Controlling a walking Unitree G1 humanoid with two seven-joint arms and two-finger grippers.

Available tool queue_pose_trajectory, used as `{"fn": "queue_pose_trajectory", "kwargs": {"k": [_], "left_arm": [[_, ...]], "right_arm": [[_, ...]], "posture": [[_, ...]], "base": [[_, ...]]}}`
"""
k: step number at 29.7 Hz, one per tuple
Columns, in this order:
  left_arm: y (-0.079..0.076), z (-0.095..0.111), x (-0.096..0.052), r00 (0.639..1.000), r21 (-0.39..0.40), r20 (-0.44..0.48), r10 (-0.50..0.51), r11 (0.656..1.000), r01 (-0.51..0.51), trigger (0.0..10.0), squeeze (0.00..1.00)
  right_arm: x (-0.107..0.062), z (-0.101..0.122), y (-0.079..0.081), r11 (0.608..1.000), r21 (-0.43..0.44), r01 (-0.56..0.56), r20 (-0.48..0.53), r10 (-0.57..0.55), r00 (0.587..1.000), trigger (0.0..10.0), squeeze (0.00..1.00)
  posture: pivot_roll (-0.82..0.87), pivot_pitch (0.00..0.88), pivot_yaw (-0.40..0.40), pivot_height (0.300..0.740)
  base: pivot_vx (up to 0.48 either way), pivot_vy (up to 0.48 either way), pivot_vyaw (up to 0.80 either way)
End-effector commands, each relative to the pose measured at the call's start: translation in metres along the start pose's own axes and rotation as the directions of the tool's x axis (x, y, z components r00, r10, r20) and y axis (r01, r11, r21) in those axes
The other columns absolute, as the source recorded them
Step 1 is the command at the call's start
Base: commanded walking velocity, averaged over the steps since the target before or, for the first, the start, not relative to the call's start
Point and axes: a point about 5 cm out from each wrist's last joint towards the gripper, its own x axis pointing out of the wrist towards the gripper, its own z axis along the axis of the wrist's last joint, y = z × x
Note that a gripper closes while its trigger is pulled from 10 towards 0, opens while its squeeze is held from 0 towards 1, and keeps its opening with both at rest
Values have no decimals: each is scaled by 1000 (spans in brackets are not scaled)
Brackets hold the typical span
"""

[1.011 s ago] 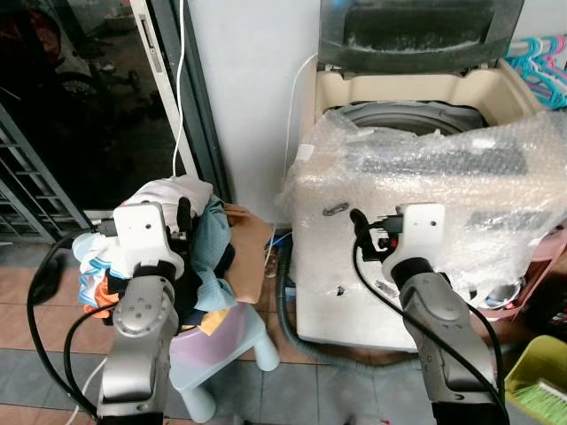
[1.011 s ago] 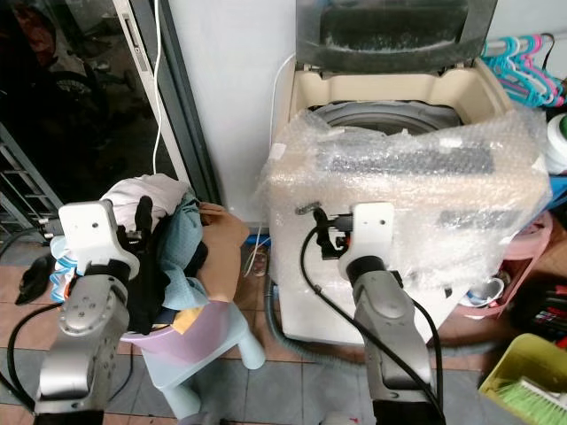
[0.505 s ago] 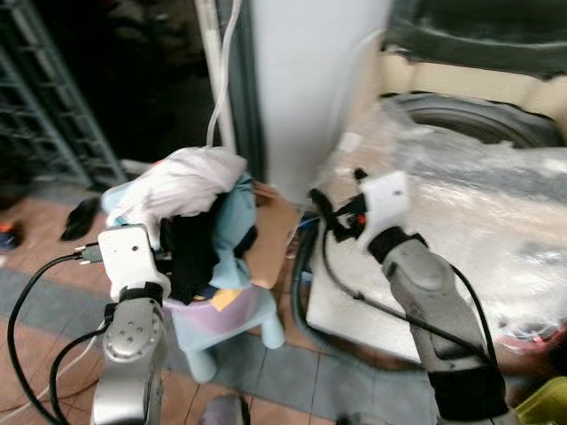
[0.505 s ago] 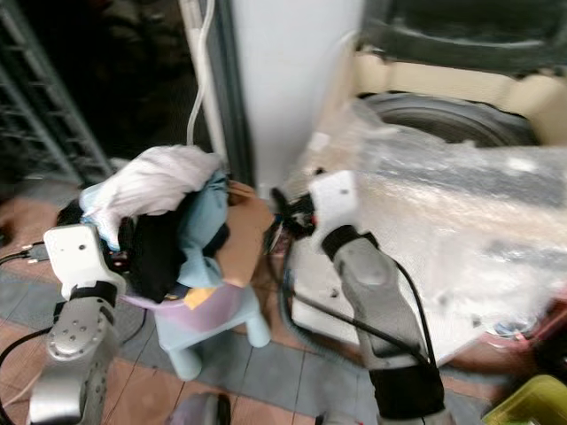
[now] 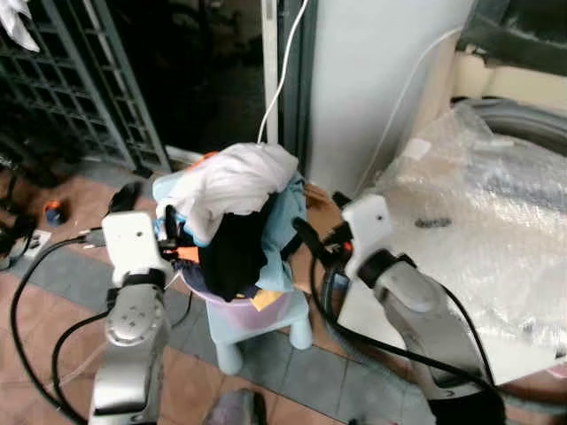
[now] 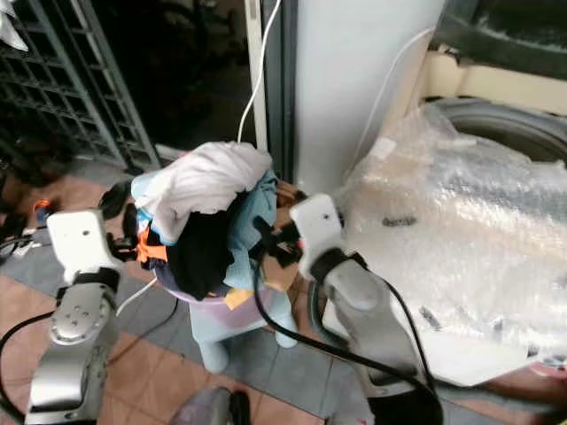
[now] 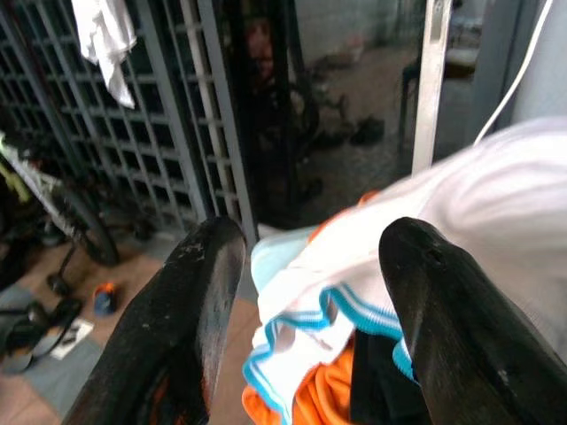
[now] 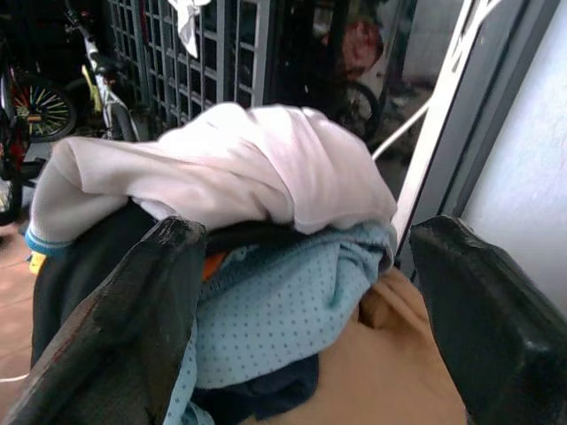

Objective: Clothes washing

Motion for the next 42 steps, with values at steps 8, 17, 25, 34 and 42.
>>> {"fn": "queue_pose_trajectory", "kwargs": {"k": [8,17,25,34,42], "left_arm": [[-5,0,5,1000,22,2,-21,1000,21,10000,0],[-9,7,6,999,-5,25,-43,999,43,10000,0],[-7,2,1,999,-10,14,-41,999,41,10000,0],[-13,-1,1,997,-25,4,-73,997,73,10000,0],[-18,-1,3,995,-26,8,-100,995,100,10000,0]], "right_arm": [[11,4,-15,994,-86,67,13,-66,998,10000,0],[11,0,-18,994,-60,87,2,-87,996,10000,0],[15,-4,-24,991,-57,121,-12,-122,992,10000,0],[18,-8,-30,982,-106,158,-46,-164,985,10000,0],[16,-25,-40,963,-195,185,-166,-218,962,10000,0]], "posture": [[-10,37,66,740],[1,34,65,740],[8,40,41,740],[-1,54,55,740],[-10,46,61,740]], "base": [[0,212,200],[0,0,800],[114,0,207],[346,0,0],[448,0,0]]}}
